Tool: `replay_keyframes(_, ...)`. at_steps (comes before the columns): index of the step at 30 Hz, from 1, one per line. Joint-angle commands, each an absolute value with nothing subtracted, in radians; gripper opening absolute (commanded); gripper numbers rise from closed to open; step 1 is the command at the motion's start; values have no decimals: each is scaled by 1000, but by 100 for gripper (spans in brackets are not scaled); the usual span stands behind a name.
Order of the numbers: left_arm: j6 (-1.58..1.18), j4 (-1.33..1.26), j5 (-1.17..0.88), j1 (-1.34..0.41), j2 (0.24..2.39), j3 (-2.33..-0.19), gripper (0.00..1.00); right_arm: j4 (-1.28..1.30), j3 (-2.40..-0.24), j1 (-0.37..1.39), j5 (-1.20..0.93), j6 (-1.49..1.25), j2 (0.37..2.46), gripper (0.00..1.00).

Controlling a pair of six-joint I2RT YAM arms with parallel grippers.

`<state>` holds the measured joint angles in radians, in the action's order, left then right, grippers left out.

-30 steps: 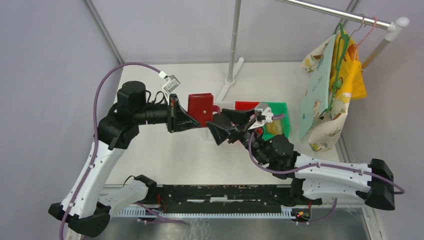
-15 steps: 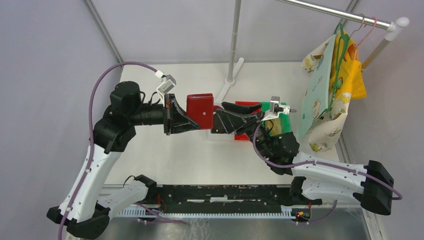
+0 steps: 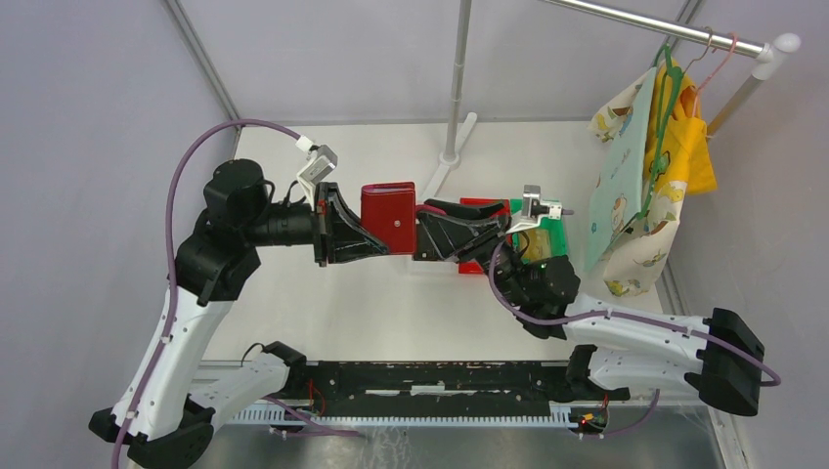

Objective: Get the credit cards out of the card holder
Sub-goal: Open the card holder.

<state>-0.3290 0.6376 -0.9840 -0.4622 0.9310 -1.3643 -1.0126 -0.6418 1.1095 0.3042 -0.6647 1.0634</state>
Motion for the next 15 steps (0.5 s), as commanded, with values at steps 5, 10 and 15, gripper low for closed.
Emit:
replay_keyframes(5, -378, 571, -1033, -467, 918, -1404, 2, -1229, -704, 1102, 129, -750, 1103, 52)
replay_keyframes(10, -379, 563, -1042, -466, 916, -1410, 2, -1137, -737, 1101, 153, -717, 1086, 27)
replay_keyframes(15, -379, 552, -1064, -466, 905, -1389, 2, -1125, -705, 1098, 216, -700, 1043, 20)
